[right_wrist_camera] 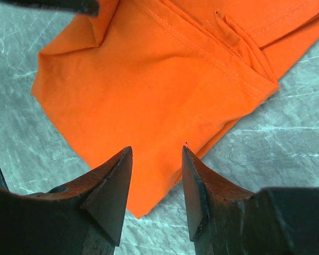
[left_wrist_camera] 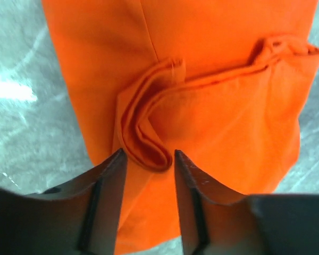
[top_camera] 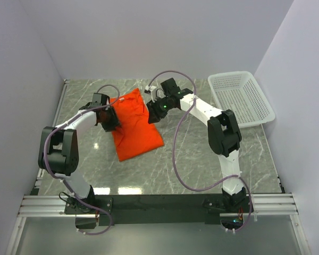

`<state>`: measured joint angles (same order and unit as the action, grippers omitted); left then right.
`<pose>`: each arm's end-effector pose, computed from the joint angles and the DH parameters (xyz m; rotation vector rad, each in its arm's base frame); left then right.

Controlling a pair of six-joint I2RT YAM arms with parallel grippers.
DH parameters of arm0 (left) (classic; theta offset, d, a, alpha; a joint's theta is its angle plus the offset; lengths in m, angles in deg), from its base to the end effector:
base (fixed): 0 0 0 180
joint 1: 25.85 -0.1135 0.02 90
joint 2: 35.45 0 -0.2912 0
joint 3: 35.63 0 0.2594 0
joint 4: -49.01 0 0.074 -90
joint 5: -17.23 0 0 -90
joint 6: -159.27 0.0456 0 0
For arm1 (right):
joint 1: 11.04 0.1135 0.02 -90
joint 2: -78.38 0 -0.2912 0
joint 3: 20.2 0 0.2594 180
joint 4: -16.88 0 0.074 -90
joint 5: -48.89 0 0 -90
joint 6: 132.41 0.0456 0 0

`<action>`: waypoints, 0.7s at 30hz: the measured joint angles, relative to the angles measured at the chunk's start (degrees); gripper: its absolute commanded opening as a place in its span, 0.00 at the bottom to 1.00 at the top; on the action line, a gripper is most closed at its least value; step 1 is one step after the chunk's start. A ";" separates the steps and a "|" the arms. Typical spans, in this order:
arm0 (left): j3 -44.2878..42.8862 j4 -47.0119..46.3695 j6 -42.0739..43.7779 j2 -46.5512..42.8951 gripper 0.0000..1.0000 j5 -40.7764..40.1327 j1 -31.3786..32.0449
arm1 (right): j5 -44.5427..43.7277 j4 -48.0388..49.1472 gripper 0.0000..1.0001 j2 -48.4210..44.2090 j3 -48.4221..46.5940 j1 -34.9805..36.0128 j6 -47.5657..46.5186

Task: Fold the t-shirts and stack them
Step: Fold the tshirt

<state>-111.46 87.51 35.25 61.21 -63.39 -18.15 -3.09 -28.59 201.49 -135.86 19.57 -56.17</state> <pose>0.3527 -0.0552 0.2081 -0.5475 2.6046 -0.4638 0.4182 0.2801 0.2361 -1.1814 2.1511 0.9506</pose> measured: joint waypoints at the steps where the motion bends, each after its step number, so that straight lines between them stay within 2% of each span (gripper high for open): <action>1: -0.52 0.02 0.07 0.44 0.36 -0.48 0.00 | 0.02 0.00 0.49 0.00 0.00 0.00 0.02; 3: -1.53 0.28 0.35 1.09 0.24 -1.77 0.00 | 0.04 0.00 0.49 0.00 0.00 0.00 0.02; 6: -2.95 1.29 1.25 1.79 0.11 -3.78 0.00 | 0.20 0.00 0.49 0.00 0.00 0.00 0.20; 7: -3.34 1.75 1.70 1.90 0.10 -4.52 0.00 | 0.22 0.00 0.49 0.00 0.00 0.00 0.22; 9: -4.00 2.95 2.36 1.97 0.11 -5.86 0.00 | 0.24 0.00 0.48 0.00 0.00 0.00 0.22; 12: -5.18 4.63 3.80 1.97 0.22 -8.35 0.00 | 0.39 0.02 0.48 0.00 0.00 0.00 0.24; 15: -6.60 6.54 5.46 2.08 0.29 -11.04 0.00 | 0.46 0.00 0.48 0.00 0.00 0.00 0.24; 18: -8.09 8.24 6.88 3.02 0.34 -13.77 -0.02 | 0.46 0.00 0.48 0.00 0.02 0.00 0.24; 21: -9.44 9.84 7.89 4.66 0.35 -16.00 -0.02 | 0.46 0.02 0.48 0.00 0.02 0.00 0.24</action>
<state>-120.90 97.34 43.14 65.86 -79.39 -18.17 -2.63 -28.57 201.49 -135.84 19.57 -55.93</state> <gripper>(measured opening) 0.335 0.485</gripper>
